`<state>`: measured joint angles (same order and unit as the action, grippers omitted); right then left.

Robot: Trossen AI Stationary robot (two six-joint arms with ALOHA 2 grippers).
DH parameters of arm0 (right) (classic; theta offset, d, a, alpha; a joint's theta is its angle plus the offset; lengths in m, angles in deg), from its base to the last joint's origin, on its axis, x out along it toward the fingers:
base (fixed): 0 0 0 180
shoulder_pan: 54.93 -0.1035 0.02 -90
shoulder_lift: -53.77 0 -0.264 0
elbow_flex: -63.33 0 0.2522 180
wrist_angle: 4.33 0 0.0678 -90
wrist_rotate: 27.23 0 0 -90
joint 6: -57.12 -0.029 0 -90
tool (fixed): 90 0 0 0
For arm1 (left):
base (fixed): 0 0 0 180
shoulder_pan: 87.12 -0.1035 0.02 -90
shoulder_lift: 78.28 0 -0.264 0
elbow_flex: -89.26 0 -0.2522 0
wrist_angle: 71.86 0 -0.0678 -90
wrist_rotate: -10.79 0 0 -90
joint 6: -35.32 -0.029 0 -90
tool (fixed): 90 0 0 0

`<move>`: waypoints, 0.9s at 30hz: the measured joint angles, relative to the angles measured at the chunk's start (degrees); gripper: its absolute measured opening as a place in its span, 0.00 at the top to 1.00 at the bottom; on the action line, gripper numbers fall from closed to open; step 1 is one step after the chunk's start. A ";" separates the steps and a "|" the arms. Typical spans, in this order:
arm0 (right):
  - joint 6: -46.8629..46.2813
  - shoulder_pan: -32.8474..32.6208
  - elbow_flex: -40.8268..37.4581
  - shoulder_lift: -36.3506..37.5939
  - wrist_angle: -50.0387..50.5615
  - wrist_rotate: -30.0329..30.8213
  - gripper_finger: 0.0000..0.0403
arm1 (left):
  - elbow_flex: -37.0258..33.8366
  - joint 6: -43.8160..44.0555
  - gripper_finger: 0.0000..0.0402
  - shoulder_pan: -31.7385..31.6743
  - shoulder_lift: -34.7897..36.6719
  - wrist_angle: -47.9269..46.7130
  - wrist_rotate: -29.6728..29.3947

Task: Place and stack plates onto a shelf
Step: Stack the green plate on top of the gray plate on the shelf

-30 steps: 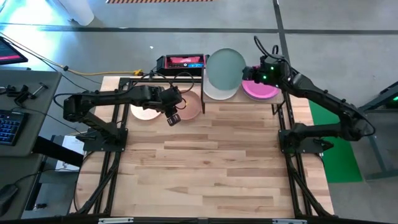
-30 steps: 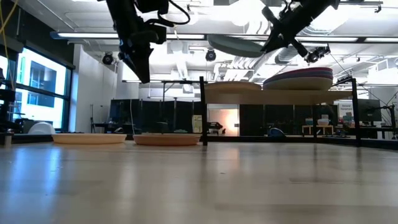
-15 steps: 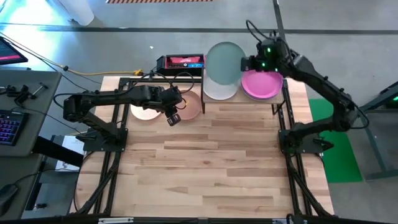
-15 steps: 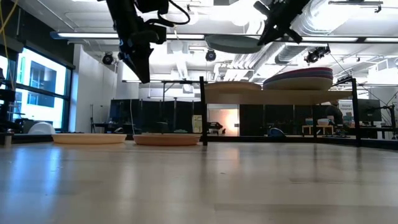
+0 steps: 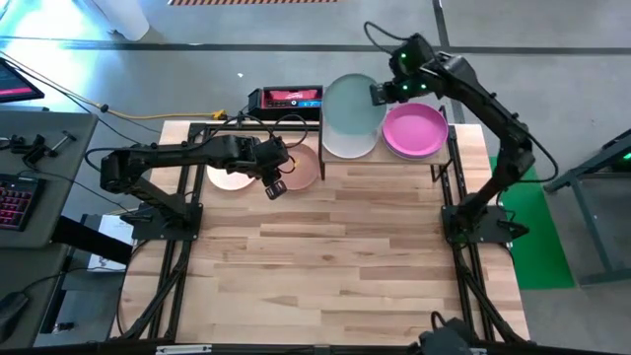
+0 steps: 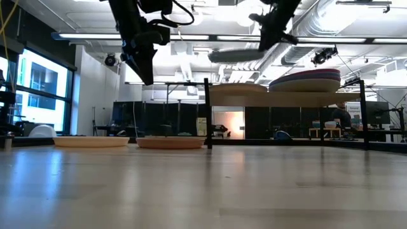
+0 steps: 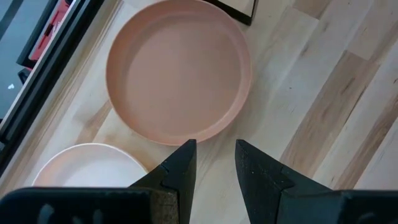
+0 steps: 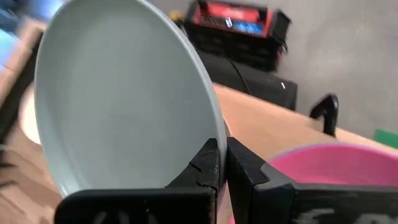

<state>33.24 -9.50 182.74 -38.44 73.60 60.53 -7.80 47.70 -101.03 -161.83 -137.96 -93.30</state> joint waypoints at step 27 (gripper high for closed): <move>0.40 -0.48 -10.87 -3.83 -4.04 -1.11 1.00 | 0.00 -0.04 0.75 -0.07 0.00 -0.02 -0.20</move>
<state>33.63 -9.99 171.87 -42.28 69.57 59.42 -7.80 47.65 -101.10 -161.83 -137.98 -93.50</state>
